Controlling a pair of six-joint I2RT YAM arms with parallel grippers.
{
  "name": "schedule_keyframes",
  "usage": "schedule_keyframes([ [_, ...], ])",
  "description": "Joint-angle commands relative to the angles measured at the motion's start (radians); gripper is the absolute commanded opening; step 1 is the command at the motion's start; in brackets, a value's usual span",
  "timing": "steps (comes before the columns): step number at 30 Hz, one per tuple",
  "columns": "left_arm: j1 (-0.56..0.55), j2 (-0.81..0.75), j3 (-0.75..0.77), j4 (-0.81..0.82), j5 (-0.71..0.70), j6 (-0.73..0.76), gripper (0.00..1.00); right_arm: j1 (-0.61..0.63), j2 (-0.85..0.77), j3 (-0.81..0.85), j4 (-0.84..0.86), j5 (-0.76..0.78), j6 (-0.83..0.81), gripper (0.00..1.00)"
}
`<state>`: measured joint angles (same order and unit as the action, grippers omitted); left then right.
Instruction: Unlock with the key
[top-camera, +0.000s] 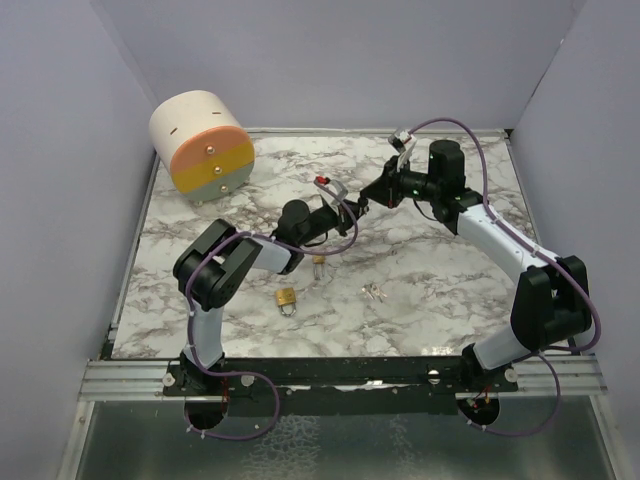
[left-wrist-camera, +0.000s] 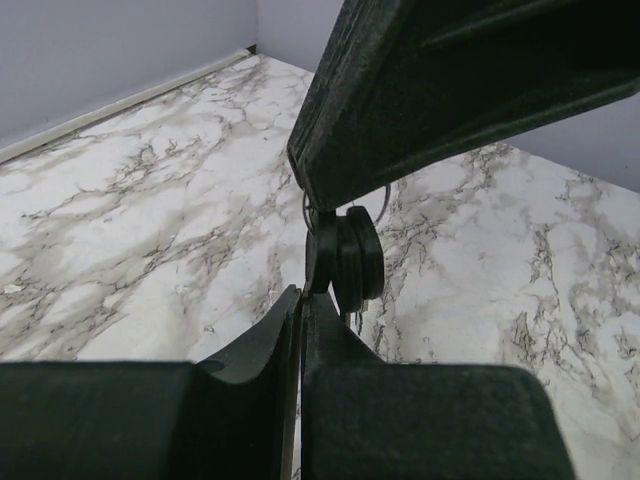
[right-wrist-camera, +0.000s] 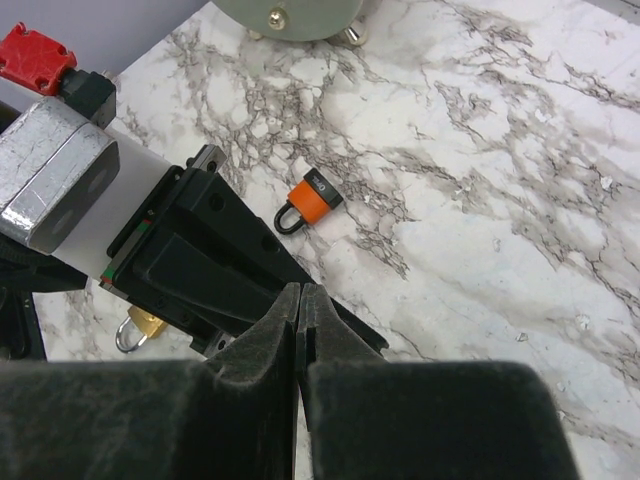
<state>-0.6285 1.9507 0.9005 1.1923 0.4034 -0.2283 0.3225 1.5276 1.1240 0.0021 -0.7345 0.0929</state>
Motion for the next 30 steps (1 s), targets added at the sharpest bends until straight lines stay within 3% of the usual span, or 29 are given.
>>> schedule_keyframes([
  [1,0.010,-0.031,-0.035,0.043,-0.048,0.027,0.00,0.001,-0.024,-0.017,-0.008,0.022,0.029,0.01],
  [19,0.010,-0.173,-0.133,-0.021,-0.262,0.189,0.00,0.001,-0.021,-0.010,-0.059,0.085,0.032,0.03],
  [22,0.009,-0.205,-0.137,-0.074,-0.301,0.237,0.00,0.001,-0.010,0.002,-0.060,0.090,0.045,0.14],
  [26,-0.003,-0.246,-0.125,-0.162,-0.367,0.322,0.00,0.001,0.002,0.014,-0.055,0.100,0.080,0.41],
  [30,-0.021,-0.281,-0.106,-0.236,-0.429,0.400,0.00,-0.005,-0.008,0.010,-0.025,0.145,0.148,0.53],
])
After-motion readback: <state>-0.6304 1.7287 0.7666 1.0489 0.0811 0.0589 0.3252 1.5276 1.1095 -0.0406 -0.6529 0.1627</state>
